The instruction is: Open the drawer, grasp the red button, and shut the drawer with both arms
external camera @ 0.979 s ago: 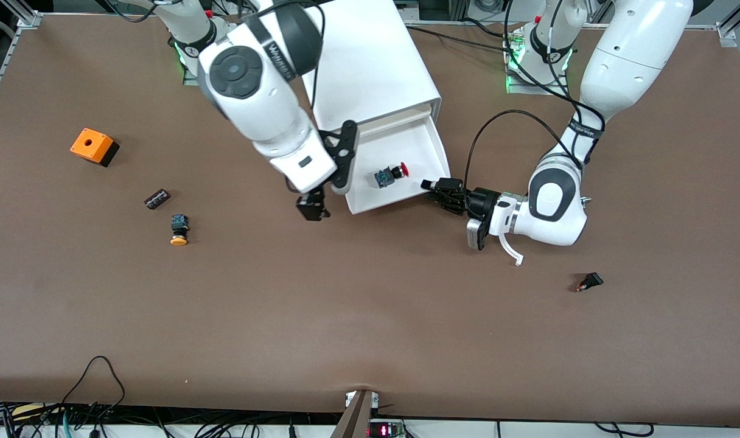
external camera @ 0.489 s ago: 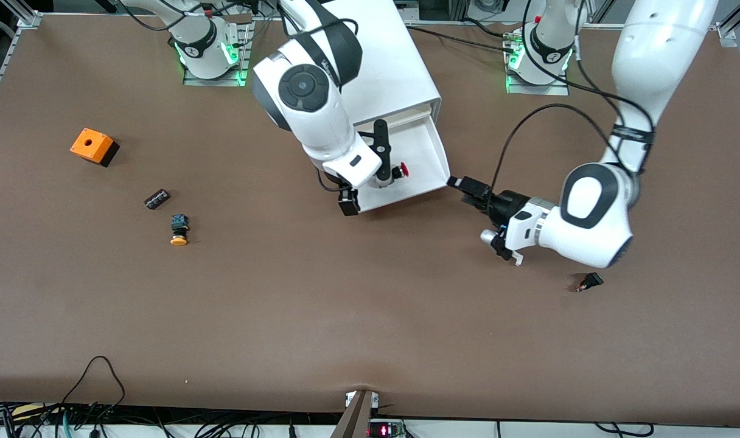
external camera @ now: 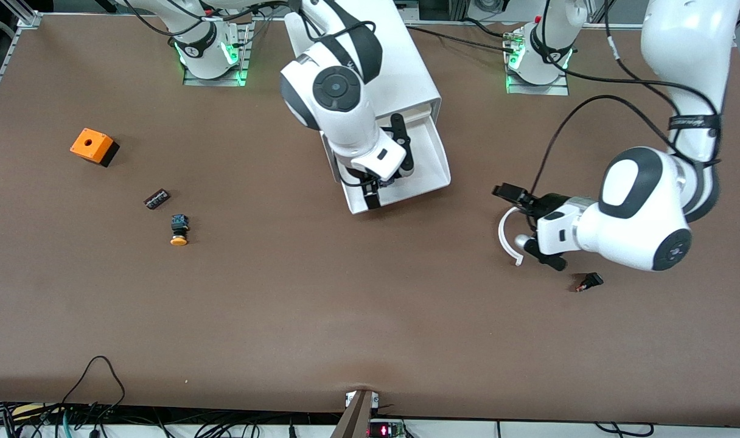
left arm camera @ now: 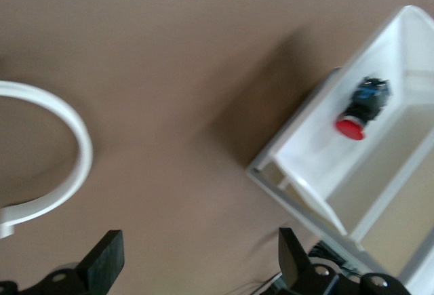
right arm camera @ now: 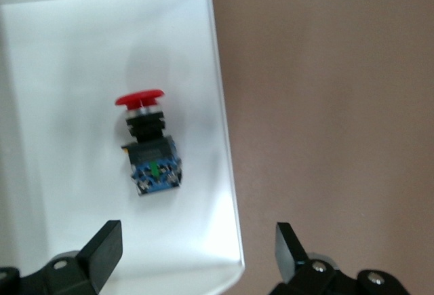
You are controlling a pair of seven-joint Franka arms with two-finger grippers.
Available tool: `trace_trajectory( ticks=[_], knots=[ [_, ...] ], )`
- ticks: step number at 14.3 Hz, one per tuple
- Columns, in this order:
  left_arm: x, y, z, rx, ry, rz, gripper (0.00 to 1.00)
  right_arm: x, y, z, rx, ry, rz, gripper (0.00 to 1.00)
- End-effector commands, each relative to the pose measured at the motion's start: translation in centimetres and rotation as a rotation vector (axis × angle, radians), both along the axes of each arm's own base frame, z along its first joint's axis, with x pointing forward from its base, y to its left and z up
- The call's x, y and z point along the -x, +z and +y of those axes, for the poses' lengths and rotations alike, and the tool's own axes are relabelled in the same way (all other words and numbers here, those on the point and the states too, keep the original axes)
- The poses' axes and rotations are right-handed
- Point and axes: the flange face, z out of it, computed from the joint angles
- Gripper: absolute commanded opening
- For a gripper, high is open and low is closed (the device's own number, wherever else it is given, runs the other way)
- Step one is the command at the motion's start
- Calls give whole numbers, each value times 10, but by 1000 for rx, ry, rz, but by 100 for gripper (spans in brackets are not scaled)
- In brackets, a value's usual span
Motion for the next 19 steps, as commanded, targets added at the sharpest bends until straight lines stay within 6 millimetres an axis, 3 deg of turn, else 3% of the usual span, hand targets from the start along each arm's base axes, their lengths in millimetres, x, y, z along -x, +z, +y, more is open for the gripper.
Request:
trace_trajectory(
  ticks=[1, 5, 9, 12, 14, 16, 19],
  knots=[
    [6, 35, 14, -204, -71, -85, 100, 7, -14, 21, 16, 36, -9, 100],
    [3, 54, 41, -404, -135, -160, 100, 15, -30, 31, 31, 64, 2, 100],
    [-21, 119, 75, -484, -71, -308, 100, 14, -48, 31, 50, 65, 16, 100],
    [-27, 162, 86, -546, -1, -394, 100, 15, -52, 32, 52, 60, 20, 100],
    [-27, 178, 91, -526, 19, -422, 100, 16, -52, 32, 56, 61, 24, 100],
    [-28, 196, 109, -462, 96, -444, 100, 17, -53, 33, 59, 63, 24, 100],
    [-15, 221, 111, -504, 227, -459, 100, 18, -54, 33, 61, 63, 26, 100]
  ],
)
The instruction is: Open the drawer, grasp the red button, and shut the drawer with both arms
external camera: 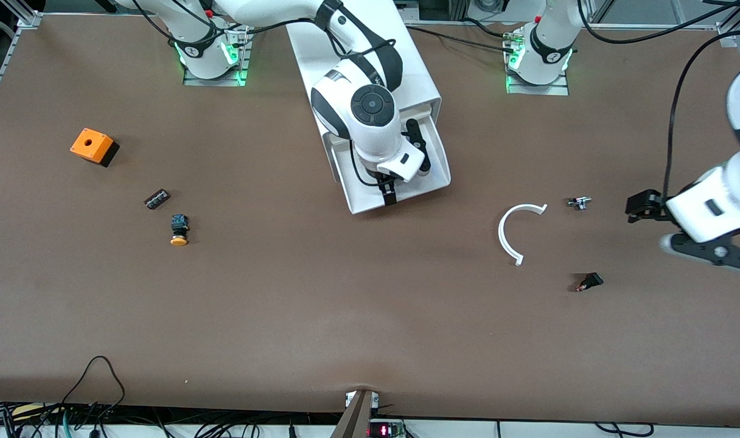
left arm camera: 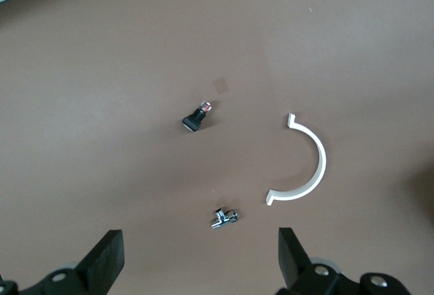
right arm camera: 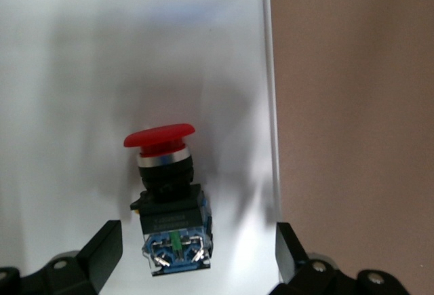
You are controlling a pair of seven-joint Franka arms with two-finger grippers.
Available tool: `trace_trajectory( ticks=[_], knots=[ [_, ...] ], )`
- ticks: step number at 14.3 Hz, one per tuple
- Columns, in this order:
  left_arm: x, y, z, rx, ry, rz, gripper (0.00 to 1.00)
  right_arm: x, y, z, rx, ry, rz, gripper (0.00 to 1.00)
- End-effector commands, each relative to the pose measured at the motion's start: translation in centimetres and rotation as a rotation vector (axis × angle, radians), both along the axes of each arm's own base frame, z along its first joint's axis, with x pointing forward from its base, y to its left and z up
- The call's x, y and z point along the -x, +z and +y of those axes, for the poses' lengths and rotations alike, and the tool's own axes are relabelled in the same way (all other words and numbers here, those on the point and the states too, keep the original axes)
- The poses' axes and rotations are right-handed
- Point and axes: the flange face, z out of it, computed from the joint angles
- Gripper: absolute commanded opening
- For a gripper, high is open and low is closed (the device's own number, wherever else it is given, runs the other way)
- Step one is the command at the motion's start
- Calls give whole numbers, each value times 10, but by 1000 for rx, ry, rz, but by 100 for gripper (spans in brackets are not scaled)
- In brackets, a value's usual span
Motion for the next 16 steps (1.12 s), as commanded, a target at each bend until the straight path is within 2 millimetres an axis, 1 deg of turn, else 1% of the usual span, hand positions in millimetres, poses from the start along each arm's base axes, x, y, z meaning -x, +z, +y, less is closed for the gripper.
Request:
trace_trajectory(
  ticks=[1, 2, 3, 4, 5, 6, 9, 11, 13, 14, 15, 16],
  knots=[
    [15, 21, -4, 8, 127, -50, 100, 3, 0, 7, 11, 20, -11, 98],
    [22, 18, -8, 4, 144, -80, 100, 5, -1, 8, 14, 25, -13, 95],
    [33, 13, -5, 12, 161, -118, 100, 6, -2, 9, 24, 35, -21, 91],
    [46, 6, -2, 47, 177, -150, 100, 6, -2, 9, 31, 38, -28, 90],
    [58, 1, 6, 79, 202, -172, 100, 7, -2, 10, 31, 40, -28, 87],
    [66, -1, 13, 90, 215, -169, 100, 6, -3, 9, 31, 38, -28, 87],
    [72, -2, 13, 84, 210, -129, 100, 6, -4, 8, 33, 41, -26, 82],
    [79, 3, 12, 76, 216, -79, 100, 4, -3, 6, 36, 45, -25, 81],
    [82, 3, 13, 72, 215, -49, 100, 2, -2, 4, 36, 46, -28, 77],
    [82, 3, 13, 70, 215, -50, 100, 2, -1, 3, 35, 44, -27, 65],
    [82, 4, 11, 69, 210, -50, 100, 1, 2, 4, 32, 42, -30, 56],
    [83, 5, 8, 71, 205, -51, 100, -1, 4, 2, 31, 38, -33, 56]
  ],
)
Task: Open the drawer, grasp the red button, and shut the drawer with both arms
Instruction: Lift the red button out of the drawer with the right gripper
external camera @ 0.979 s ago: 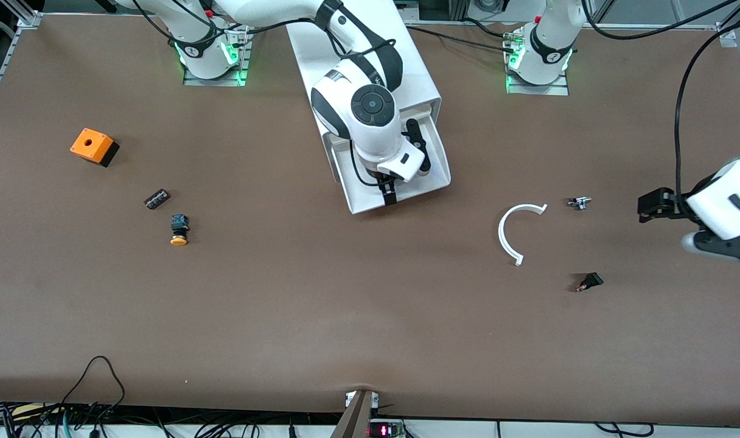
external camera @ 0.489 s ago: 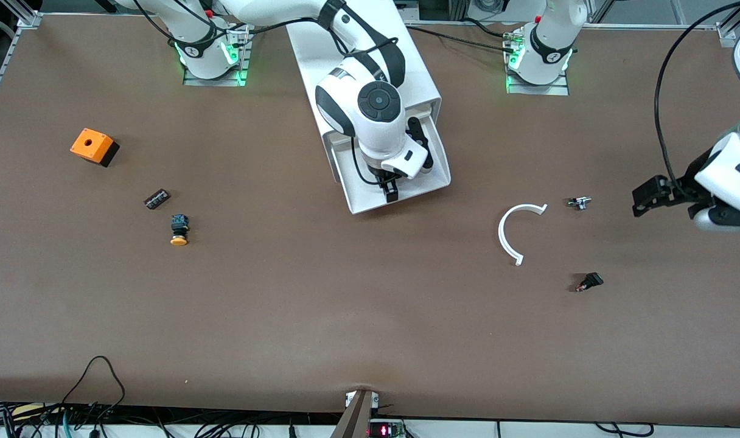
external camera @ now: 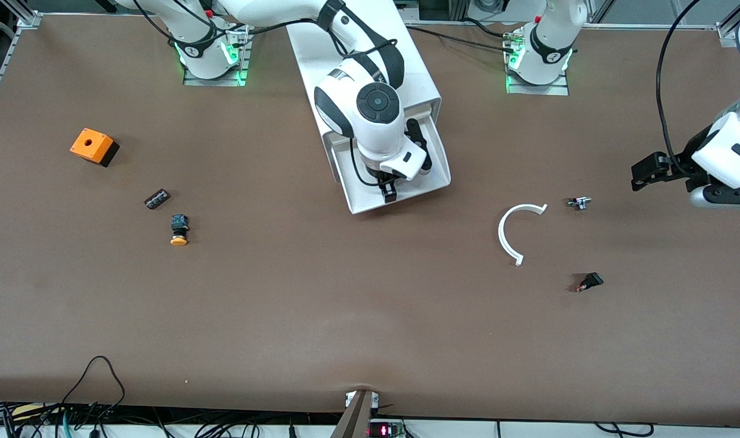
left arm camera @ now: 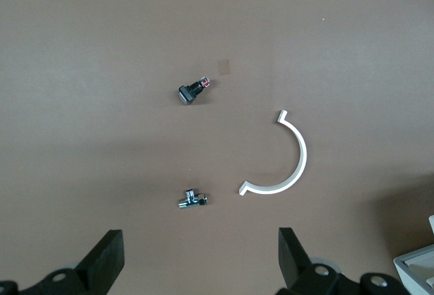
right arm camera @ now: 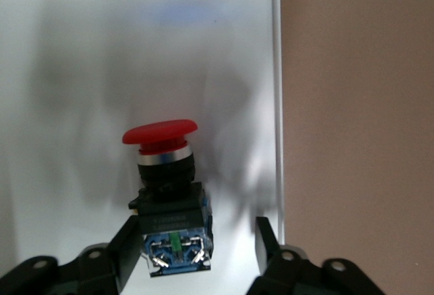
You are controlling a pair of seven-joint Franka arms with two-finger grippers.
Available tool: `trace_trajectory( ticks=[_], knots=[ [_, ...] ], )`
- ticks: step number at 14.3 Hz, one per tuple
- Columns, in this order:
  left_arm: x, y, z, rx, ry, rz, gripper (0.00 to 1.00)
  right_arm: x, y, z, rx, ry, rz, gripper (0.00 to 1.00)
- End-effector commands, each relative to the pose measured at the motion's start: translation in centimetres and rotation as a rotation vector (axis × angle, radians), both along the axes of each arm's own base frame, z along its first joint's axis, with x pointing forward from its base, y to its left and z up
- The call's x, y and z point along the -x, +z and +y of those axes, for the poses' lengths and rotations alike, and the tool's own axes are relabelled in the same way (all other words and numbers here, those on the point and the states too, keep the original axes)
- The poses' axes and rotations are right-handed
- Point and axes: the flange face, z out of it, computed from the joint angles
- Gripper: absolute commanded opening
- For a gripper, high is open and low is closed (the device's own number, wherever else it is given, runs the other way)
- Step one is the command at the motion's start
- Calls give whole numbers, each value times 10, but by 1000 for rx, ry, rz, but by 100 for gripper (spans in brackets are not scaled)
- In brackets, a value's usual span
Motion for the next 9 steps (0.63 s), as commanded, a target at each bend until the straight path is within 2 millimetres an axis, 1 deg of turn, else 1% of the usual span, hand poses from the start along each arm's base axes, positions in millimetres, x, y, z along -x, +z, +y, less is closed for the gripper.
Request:
trace_trajectory(
  ticks=[1, 4, 8, 9],
  knots=[
    [6, 5, -4, 12, -4, 5, 100, -5, 10, -2, 2, 12, -11, 56],
    [7, 5, -7, 12, -8, 5, 100, -7, 12, -4, 2, 9, -15, 54],
    [7, 6, -2, 12, 1, 9, 100, -7, 12, -4, 1, 8, -14, 49],
    [7, 6, -1, 12, 1, 9, 100, -6, 12, -3, 1, 8, -14, 49]
  ],
)
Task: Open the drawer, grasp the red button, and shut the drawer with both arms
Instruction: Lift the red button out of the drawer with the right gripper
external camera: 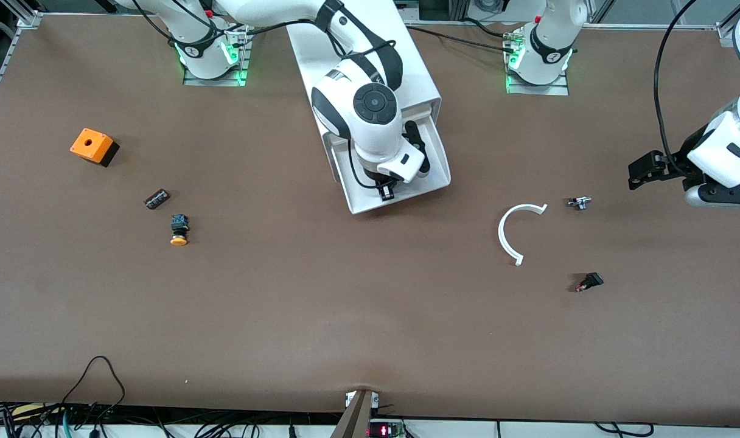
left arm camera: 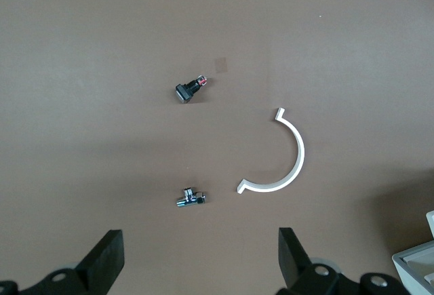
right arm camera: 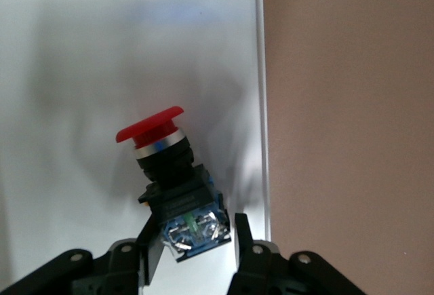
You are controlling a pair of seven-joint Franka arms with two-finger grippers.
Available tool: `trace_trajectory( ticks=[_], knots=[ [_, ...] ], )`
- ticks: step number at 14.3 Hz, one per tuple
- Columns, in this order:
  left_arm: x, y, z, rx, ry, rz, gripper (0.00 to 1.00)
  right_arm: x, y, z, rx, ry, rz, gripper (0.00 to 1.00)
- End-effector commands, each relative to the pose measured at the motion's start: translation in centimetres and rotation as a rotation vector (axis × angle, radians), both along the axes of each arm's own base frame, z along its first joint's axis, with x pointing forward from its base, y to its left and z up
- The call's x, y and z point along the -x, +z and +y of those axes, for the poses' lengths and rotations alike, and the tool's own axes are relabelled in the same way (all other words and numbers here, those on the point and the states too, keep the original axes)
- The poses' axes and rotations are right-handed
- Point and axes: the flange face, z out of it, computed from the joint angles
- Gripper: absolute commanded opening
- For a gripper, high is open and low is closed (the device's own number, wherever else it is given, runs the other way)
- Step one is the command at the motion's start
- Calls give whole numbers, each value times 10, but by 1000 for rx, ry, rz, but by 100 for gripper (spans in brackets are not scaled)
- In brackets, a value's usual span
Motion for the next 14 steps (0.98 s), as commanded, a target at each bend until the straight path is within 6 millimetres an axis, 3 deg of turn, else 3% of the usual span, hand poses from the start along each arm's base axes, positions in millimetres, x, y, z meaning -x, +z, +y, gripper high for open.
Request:
trace_trajectory(
  ticks=[1, 6, 7, 9, 14],
  knots=[
    [7, 7, 1, 10, 5, 3, 100, 1, 7, 1, 3, 18, -2, 48],
    [5, 4, -8, 14, -5, 0, 100, 1, 7, 2, 3, 18, -2, 41],
    [5, 2, -22, 8, -29, 3, 100, 1, 7, 2, 2, 20, -3, 37],
    [4, 3, -12, -1, -3, -1, 100, 2, 7, 3, 3, 21, -2, 32],
    [11, 2, -17, -4, -27, -6, 100, 3, 28, 0, -9, 18, -3, 28]
  ],
)
